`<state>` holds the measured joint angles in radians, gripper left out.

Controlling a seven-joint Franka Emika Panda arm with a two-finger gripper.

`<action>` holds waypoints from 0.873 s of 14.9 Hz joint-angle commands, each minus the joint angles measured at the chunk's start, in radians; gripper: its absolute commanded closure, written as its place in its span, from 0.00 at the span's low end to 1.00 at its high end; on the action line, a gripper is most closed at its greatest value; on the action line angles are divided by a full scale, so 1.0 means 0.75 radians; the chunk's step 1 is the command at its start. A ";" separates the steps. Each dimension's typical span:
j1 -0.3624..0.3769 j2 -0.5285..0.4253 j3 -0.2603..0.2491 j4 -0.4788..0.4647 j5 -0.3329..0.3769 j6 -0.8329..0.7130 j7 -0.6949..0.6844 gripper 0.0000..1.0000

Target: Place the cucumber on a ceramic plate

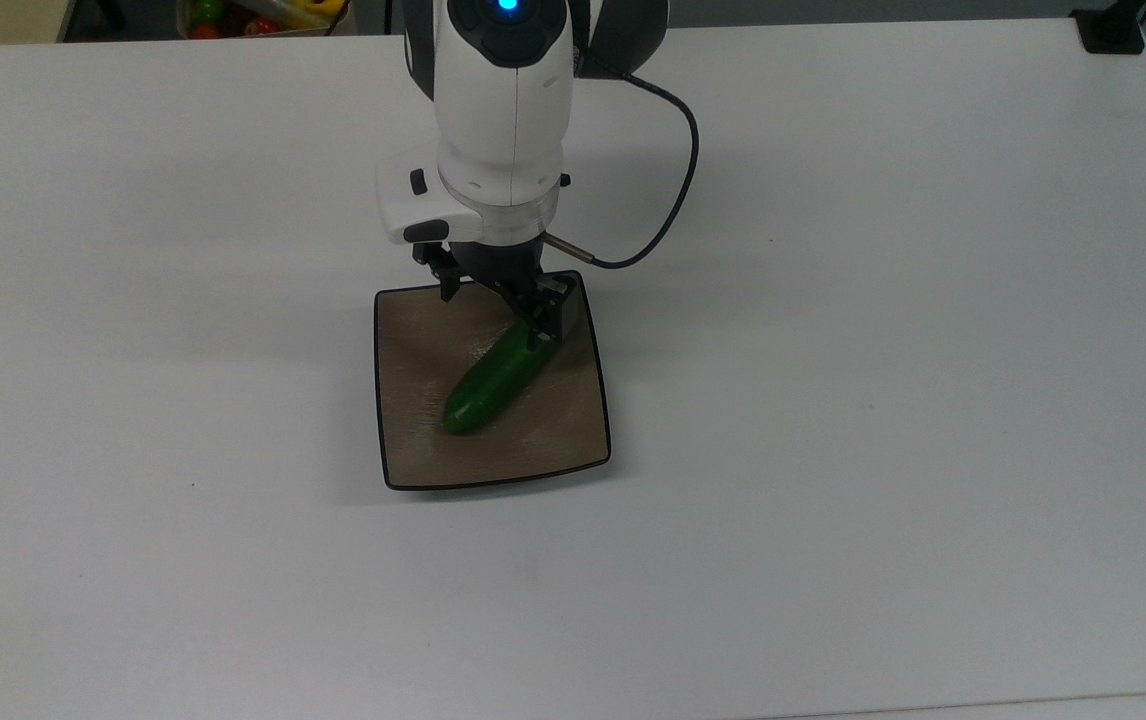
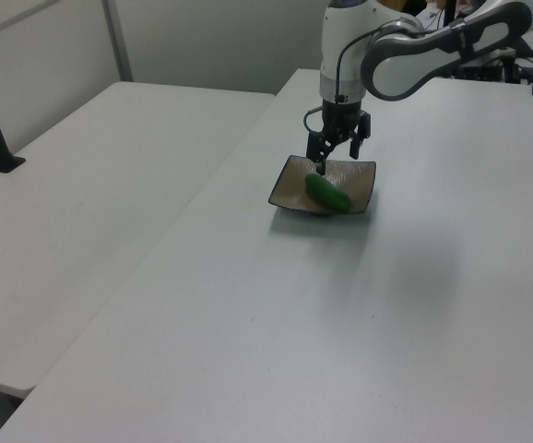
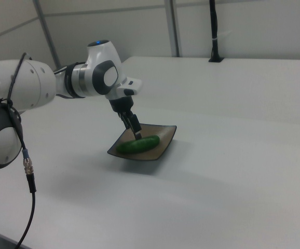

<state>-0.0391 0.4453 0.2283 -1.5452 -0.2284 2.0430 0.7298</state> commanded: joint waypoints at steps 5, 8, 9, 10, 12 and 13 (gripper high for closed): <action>0.013 -0.382 -0.069 -0.134 0.057 -0.376 -0.545 0.00; 0.093 -0.609 -0.179 -0.302 0.210 -0.390 -0.790 0.00; 0.117 -0.636 -0.204 -0.326 0.245 -0.398 -0.821 0.00; 0.130 -0.649 -0.214 -0.337 0.264 -0.407 -0.844 0.00; 0.132 -0.665 -0.216 -0.361 0.266 -0.401 -0.860 0.00; 0.132 -0.690 -0.233 -0.374 0.266 -0.394 -0.879 0.00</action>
<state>0.0347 -0.0244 0.0928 -1.7656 -0.0495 1.7349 0.1188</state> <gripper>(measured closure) 0.000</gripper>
